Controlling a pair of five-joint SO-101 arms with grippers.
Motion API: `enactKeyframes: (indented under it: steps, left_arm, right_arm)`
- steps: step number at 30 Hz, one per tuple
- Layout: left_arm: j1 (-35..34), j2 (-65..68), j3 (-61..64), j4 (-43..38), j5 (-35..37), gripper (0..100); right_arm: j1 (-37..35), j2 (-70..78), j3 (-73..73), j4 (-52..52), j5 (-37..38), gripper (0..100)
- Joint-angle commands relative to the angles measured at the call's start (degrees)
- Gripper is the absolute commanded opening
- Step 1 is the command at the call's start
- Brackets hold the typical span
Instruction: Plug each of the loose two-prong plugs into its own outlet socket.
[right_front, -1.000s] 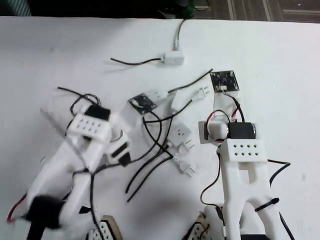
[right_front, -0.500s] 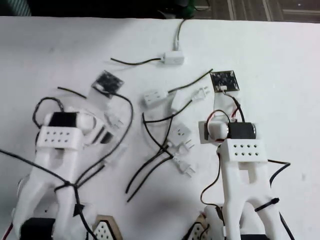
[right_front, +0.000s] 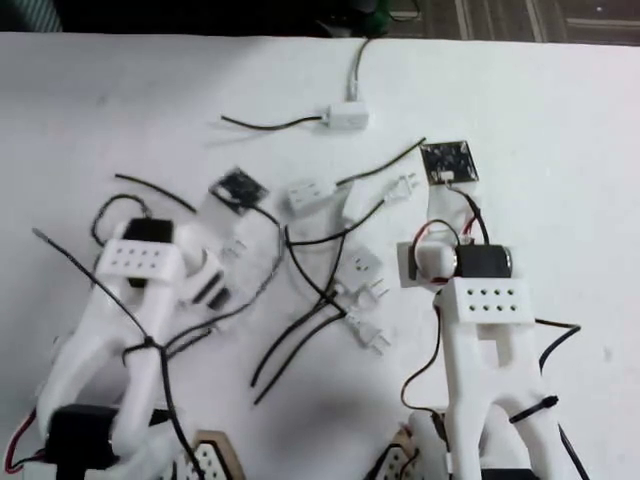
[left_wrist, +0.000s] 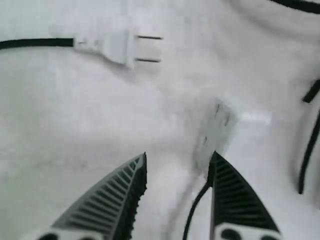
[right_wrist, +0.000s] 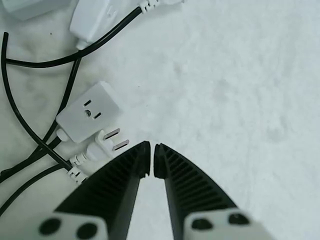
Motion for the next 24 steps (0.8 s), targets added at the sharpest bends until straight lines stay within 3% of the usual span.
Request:
enactKeyframes:
  steps: [1, 8, 13, 16, 24]
  left_arm:
    - [6.5, -4.4, -0.3, 4.9, 3.0, 21]
    - [15.6, -15.9, 3.4, 10.0, 5.6, 21]
    - [14.5, -19.9, 4.7, 9.9, 5.0, 22]
    - [14.4, -19.3, 4.9, 10.3, 1.7, 28]
    - [13.1, -7.9, 3.7, 8.7, -5.4, 28]
  right_arm:
    - [-0.4, -1.4, -1.4, -0.4, -0.1, 2.7]
    - [-0.4, -1.4, -1.4, -0.4, -0.1, 2.7]
    - [-0.4, -1.5, -1.4, -0.3, -0.1, 2.7]
    - [-0.4, -1.4, -1.4, -0.3, -0.1, 2.7]
    - [-0.4, -1.4, -1.4, -0.3, -0.1, 2.7]
